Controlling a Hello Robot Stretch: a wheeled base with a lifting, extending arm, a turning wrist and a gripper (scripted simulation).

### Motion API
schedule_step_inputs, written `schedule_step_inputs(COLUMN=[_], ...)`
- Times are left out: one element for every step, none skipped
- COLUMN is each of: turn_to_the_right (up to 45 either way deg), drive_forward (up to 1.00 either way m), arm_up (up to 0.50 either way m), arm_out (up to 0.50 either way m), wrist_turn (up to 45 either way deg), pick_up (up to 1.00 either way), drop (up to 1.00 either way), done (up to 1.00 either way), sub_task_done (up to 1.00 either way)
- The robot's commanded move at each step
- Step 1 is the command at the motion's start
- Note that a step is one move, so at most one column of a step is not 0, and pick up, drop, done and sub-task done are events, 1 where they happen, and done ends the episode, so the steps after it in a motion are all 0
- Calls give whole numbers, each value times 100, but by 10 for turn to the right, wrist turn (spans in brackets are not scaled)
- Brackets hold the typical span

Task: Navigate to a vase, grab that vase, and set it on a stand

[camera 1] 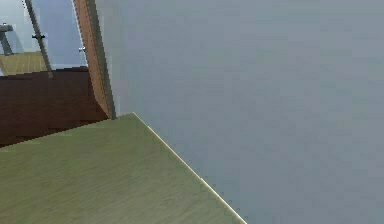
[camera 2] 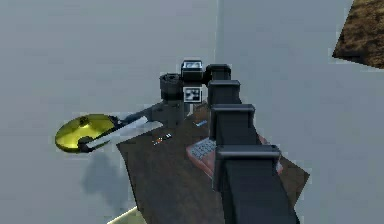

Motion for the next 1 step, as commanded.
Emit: schedule_step_inputs(turn_to_the_right=[0], drive_forward=[0], arm_up=[0], arm_out=[0], wrist_turn=[-450], pick_up=[0], drop=[0], done=[0], sub_task_done=[0])
